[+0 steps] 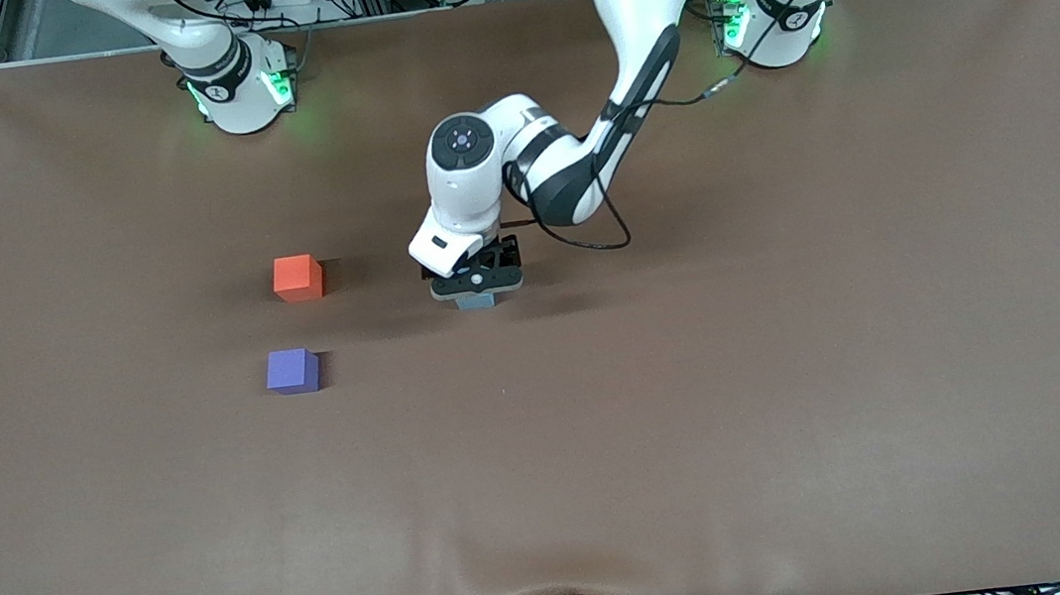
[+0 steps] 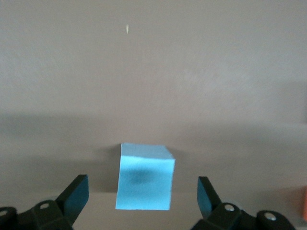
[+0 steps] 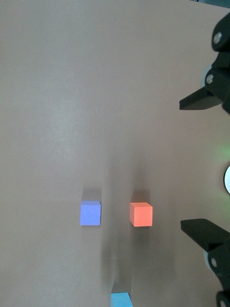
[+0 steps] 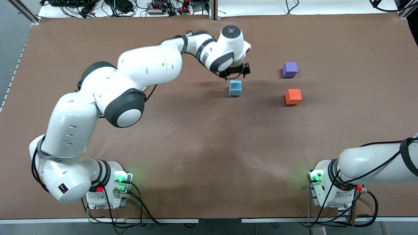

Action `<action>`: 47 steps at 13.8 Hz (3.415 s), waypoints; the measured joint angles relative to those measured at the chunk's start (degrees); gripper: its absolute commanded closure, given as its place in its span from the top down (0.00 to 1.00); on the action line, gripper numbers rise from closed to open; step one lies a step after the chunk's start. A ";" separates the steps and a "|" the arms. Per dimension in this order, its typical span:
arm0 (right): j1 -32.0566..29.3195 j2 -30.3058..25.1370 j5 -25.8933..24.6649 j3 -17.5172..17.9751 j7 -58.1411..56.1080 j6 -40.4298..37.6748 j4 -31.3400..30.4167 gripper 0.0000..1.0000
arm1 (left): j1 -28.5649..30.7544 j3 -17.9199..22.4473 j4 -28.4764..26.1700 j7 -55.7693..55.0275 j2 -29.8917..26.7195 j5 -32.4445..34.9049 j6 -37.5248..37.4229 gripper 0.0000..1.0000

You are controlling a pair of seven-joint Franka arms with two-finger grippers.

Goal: Place blue block between orange and purple blocks

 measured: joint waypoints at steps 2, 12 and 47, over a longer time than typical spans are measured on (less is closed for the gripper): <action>0.00 0.00 0.00 0.02 0.00 0.00 0.00 1.00 | 2.71 0.20 0.37 1.33 -4.82 0.07 -5.41 1.00; 0.00 0.15 0.01 0.03 -0.01 0.07 -0.17 1.00 | 31.67 0.06 -2.06 40.78 -25.15 -0.42 -37.47 1.00; 35.98 26.01 8.04 1.05 37.75 31.96 -8.59 1.00 | 45.76 1.54 -15.05 56.13 -45.05 -0.57 -47.47 1.00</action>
